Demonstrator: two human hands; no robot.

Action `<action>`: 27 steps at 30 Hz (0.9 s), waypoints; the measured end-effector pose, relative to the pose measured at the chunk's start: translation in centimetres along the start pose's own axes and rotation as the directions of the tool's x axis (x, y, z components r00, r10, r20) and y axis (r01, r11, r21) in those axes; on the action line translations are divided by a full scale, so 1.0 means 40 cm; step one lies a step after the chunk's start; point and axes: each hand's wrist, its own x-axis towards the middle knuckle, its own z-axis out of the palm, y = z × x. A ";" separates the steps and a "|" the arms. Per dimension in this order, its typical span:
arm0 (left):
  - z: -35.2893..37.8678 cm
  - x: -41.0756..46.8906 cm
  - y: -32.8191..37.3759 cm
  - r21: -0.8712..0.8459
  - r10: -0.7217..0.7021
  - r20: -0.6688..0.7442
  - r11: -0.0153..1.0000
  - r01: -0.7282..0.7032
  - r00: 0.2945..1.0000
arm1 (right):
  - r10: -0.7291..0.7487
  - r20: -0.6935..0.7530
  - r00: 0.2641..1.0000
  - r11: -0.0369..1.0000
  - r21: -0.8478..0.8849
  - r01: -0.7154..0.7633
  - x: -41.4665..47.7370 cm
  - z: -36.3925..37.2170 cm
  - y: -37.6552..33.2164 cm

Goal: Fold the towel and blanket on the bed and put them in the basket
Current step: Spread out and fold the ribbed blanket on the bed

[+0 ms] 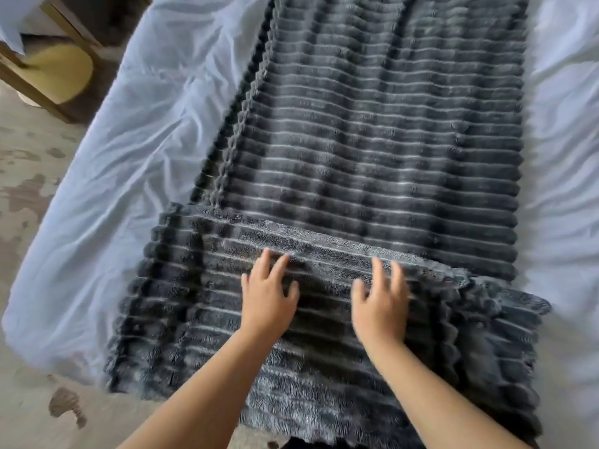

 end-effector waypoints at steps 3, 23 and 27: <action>0.081 -0.001 -0.016 0.251 0.052 0.162 0.964 -0.092 0.985 | -0.157 0.286 0.945 0.955 -0.200 0.219 -0.037 0.080 0.003; 0.054 -0.421 -0.345 -0.026 -0.185 0.164 0.981 0.191 0.969 | 0.534 -0.044 0.845 0.826 0.242 -0.509 -0.586 -0.015 0.307; 0.063 -0.439 -0.429 -0.611 -0.553 0.444 0.388 0.690 0.705 | 0.681 0.549 0.484 -0.047 0.693 -0.720 -0.587 0.031 0.332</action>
